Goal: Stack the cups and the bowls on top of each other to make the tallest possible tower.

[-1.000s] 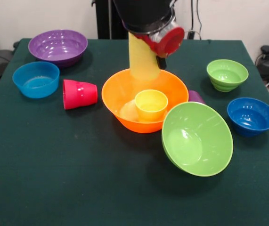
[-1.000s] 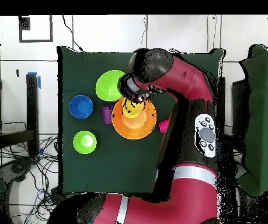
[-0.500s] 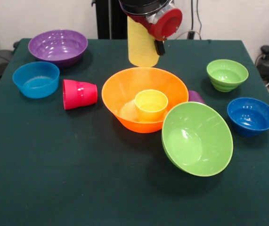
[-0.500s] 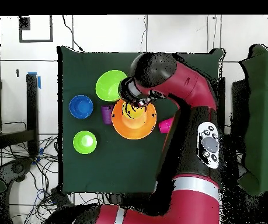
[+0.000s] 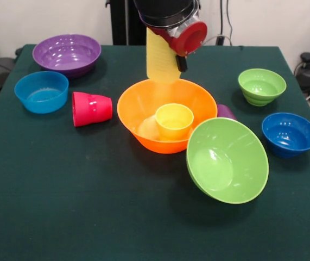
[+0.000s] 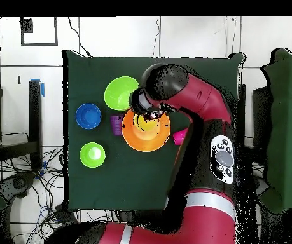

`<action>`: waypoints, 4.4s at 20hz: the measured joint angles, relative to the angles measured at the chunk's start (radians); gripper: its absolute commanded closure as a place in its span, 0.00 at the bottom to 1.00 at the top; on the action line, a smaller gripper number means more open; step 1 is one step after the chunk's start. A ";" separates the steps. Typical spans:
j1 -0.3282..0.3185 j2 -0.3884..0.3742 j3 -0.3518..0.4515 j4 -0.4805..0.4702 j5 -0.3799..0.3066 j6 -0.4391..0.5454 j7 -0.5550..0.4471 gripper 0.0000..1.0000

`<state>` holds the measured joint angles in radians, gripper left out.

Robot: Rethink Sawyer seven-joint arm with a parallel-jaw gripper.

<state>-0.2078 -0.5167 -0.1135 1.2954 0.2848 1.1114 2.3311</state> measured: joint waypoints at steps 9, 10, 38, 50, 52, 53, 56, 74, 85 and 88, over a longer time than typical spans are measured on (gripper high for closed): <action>0.009 0.004 -0.001 0.008 0.000 -0.047 0.000 1.00; 0.010 0.004 -0.001 0.008 0.000 -0.048 0.000 1.00; 0.018 0.045 -0.011 0.008 0.000 -0.057 0.000 1.00; 0.018 0.101 -0.019 0.008 0.001 -0.123 0.000 1.00; 0.019 0.113 -0.021 0.008 0.001 -0.126 0.000 1.00; 0.019 0.116 -0.021 0.008 0.001 -0.125 0.000 1.00; 0.019 0.126 -0.021 0.008 0.001 -0.126 0.000 1.00; 0.037 0.054 -0.043 0.101 0.005 -0.134 0.000 1.00; 0.029 0.012 -0.053 0.250 0.028 -0.419 0.000 1.00; 0.028 0.026 -0.053 0.271 0.032 -0.488 0.000 1.00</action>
<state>-0.1795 -0.4904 -0.1663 1.5659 0.3164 0.6237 2.3311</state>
